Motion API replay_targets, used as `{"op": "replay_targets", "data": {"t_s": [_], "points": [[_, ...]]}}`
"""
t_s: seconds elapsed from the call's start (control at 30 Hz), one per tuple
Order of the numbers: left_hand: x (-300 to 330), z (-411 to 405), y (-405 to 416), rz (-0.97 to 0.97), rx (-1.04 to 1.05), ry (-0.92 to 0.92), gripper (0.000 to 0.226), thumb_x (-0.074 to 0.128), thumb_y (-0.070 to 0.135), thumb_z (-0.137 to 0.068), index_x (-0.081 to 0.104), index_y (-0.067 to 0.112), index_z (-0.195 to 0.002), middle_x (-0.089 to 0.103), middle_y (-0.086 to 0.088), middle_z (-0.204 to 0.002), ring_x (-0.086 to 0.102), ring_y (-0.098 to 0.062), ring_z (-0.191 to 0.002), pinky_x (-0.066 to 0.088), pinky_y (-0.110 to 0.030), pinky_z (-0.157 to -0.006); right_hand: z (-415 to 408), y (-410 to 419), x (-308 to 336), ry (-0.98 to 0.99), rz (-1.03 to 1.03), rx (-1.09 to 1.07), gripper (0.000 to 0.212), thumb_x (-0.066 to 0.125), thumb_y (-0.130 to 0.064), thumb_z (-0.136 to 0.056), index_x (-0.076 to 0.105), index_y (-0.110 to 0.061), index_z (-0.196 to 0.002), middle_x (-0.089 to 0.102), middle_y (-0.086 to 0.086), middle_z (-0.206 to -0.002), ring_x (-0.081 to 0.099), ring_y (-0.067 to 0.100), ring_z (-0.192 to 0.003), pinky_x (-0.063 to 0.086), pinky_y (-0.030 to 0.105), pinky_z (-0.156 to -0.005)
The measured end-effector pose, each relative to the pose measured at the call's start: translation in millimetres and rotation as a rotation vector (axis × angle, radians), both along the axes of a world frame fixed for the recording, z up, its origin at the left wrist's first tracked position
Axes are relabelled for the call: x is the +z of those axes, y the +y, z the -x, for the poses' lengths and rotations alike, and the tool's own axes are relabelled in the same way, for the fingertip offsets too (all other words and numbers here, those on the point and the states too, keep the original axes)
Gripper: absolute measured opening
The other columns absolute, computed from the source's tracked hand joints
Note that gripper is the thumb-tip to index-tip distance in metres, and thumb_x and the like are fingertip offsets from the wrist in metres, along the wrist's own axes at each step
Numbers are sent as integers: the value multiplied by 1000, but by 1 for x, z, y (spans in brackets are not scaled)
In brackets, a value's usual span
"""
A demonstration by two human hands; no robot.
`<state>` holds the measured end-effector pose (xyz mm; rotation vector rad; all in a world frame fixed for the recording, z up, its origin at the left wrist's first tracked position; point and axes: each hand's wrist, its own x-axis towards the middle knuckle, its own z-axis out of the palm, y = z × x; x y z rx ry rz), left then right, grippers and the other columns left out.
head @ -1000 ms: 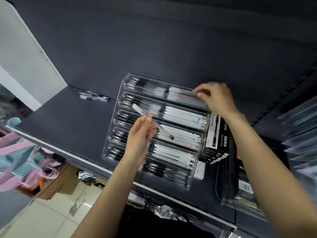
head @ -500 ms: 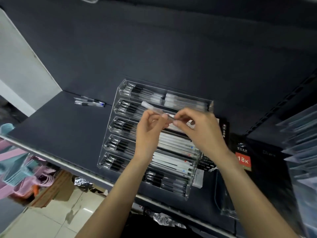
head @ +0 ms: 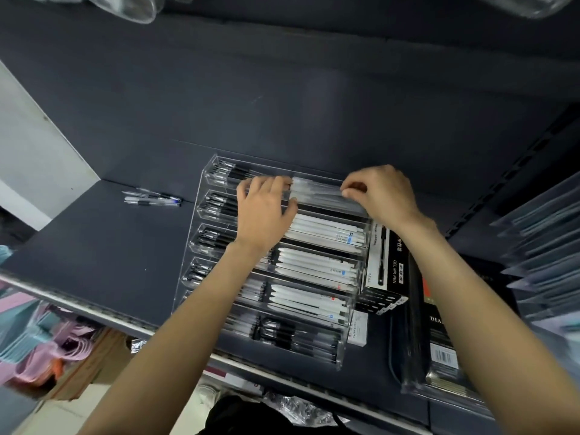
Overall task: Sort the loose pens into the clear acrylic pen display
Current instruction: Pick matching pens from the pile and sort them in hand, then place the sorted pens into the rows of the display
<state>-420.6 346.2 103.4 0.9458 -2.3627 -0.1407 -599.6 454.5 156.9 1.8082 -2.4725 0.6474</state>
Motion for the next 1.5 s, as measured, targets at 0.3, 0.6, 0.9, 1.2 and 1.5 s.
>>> {"op": "replay_targets", "data": {"t_s": [0.3, 0.6, 0.9, 1.2, 1.5], "points": [[-3, 6, 0, 15, -28, -76, 37, 45, 35, -87, 66, 15, -110, 70, -1, -101, 58, -25, -106, 29, -52, -102, -9, -3, -12, -55, 3, 70, 23, 53, -12, -92, 72, -21, -100, 67, -6, -104, 59, 12, -93, 46, 27, -76], [-8, 7, -6, 92, -41, -149, 32, 54, 29, -84, 69, 18, -110, 65, -1, -109, 55, -27, -108, 34, -54, -99, -16, -3, -30, -35, 8, -1, 29, 46, -10, -93, 69, -16, -110, 62, -4, -114, 48, 18, -107, 45, 35, -87], [11, -69, 8, 249, -144, 360, 16, 53, 15, -88, 68, 15, -94, 65, 2, -80, 55, -16, -79, 37, -25, -75, -100, 13, -11, -92, 540, 97, 27, 47, -9, -91, 68, -10, -108, 68, -1, -95, 57, 15, -90, 45, 29, -82], [-35, -274, -59, -200, 226, -22, 24, 46, 38, -85, 61, 21, -91, 63, 5, -77, 62, -19, -74, 49, -31, -61, -261, -57, -54, -141, 148, 484, 27, 50, -15, -89, 68, -18, -109, 69, -6, -94, 63, 12, -84, 55, 27, -65], [-109, -371, -213, -437, 320, -303, 48, 60, 37, -88, 52, 15, -131, 56, -11, -128, 50, -35, -120, 37, -45, -99, -315, -245, -137, -72, -170, 275, 35, 54, -15, -90, 57, -15, -125, 57, 3, -125, 45, 25, -120, 38, 43, -101]]}}
